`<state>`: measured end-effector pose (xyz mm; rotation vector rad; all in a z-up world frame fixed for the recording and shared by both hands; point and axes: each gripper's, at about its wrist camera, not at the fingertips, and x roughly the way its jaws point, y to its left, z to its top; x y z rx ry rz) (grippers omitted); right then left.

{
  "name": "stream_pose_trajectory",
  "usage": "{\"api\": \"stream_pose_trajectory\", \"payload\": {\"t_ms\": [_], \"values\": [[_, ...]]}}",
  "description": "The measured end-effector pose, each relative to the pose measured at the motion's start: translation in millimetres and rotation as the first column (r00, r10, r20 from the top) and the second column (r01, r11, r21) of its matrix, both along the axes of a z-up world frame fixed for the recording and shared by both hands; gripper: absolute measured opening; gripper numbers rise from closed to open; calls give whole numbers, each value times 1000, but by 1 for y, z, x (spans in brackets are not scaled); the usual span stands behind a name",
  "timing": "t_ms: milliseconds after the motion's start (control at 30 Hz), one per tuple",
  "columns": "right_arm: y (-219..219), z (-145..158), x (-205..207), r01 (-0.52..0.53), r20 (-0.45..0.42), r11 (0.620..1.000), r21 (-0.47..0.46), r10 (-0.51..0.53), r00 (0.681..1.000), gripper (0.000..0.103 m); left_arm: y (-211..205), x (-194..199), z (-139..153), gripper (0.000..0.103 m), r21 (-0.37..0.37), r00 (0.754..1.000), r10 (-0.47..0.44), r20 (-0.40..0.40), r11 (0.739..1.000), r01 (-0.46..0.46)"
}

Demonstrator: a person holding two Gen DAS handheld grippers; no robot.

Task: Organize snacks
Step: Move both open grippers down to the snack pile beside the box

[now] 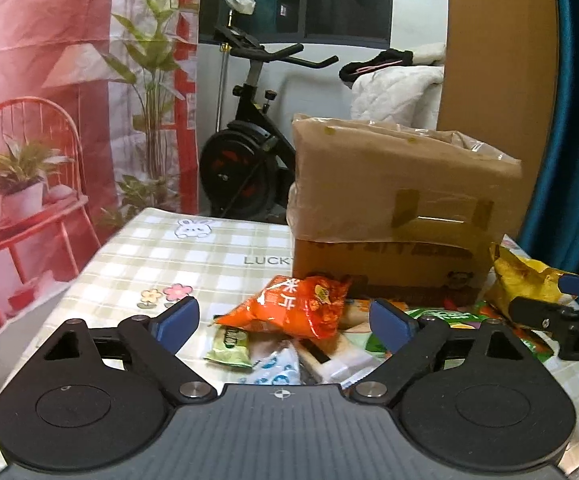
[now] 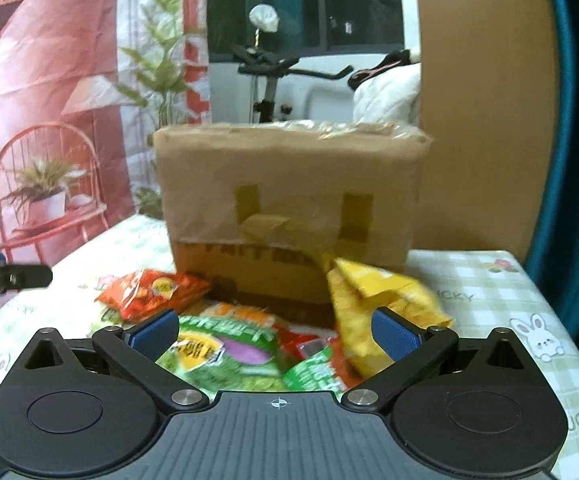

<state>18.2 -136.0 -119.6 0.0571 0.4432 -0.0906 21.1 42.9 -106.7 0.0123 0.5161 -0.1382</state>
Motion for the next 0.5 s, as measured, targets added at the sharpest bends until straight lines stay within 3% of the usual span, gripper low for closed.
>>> {"api": "stream_pose_trajectory", "payload": {"t_ms": [167, 233, 300, 500], "values": [[-2, -2, 1, -64, -29, 998, -4, 64, 998, 102, -4, 4, -5, 79, -54, 998, -56, -41, 997, 54], [4, -9, 6, -69, -80, 997, -34, 66, 995, 95, -8, 3, -6, 73, -52, 994, -102, -33, 994, 100], [6, -13, 8, -104, -110, 994, -39, 99, 989, 77, -14, 2, -8, 72, -58, 987, -160, -26, 986, 158], [14, -21, 11, -190, -153, 979, -75, 177, 972, 75, -35, 17, -26, 72, -81, 950, -304, -67, 951, 298]]}}
